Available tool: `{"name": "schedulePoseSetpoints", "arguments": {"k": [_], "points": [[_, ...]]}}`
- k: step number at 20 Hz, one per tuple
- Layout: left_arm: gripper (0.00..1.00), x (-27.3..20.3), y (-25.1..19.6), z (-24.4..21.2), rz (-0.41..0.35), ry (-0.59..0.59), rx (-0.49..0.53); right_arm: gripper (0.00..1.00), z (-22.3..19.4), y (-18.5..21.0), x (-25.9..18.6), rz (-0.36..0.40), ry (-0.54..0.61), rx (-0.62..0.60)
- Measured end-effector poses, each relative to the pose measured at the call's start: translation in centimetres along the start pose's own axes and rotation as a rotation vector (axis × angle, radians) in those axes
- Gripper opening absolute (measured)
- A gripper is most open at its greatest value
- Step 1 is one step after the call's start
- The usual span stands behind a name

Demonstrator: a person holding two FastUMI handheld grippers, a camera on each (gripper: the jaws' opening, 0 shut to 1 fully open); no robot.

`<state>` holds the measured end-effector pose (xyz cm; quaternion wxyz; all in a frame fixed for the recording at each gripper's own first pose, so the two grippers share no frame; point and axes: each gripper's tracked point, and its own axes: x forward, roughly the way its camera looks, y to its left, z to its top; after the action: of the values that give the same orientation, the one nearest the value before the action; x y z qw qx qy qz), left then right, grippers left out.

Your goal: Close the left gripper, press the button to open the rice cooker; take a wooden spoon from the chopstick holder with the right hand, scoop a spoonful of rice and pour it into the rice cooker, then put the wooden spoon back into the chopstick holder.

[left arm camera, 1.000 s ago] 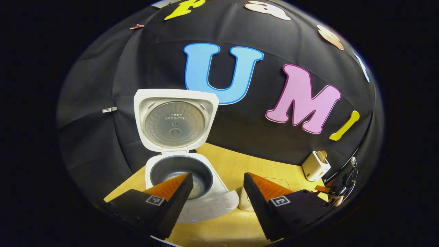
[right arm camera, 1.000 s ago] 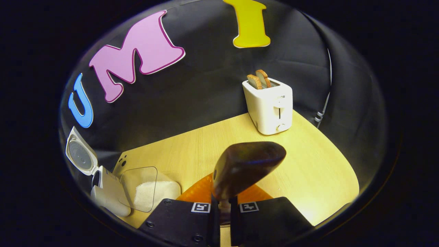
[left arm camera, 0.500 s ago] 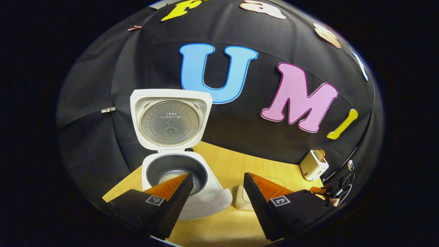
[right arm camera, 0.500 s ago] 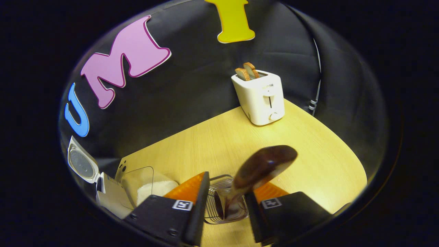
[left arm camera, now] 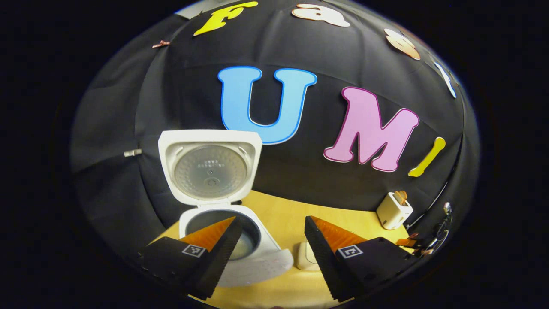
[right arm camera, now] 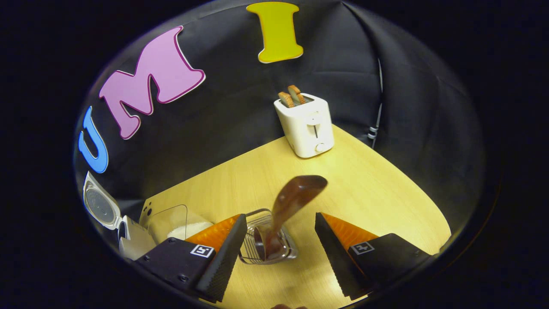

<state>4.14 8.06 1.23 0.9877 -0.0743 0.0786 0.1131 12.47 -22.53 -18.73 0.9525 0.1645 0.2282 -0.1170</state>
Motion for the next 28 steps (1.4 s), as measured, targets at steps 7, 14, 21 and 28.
{"name": "schedulePoseSetpoints", "arguments": {"k": [7, 14, 21, 28], "points": [[0.95, 1.7, 7.2, 8.2, 0.114, -0.121, 0.001, 0.99, -4.4, -2.0, -5.9, -0.098, 0.017, 0.021], [0.95, 7.1, 13.5, 16.1, 0.162, -0.221, 0.032, 0.99, -6.0, 0.9, -10.0, -0.087, 0.037, -0.034], [0.95, 14.8, 16.9, 17.5, 0.146, -0.192, 0.018, 0.99, -2.5, 4.5, -13.1, -0.060, -0.027, -0.129], [0.95, 18.3, 18.2, 14.4, 0.126, -0.018, -0.019, 0.99, -3.4, 5.7, -13.9, -0.038, -0.034, -0.129]]}}
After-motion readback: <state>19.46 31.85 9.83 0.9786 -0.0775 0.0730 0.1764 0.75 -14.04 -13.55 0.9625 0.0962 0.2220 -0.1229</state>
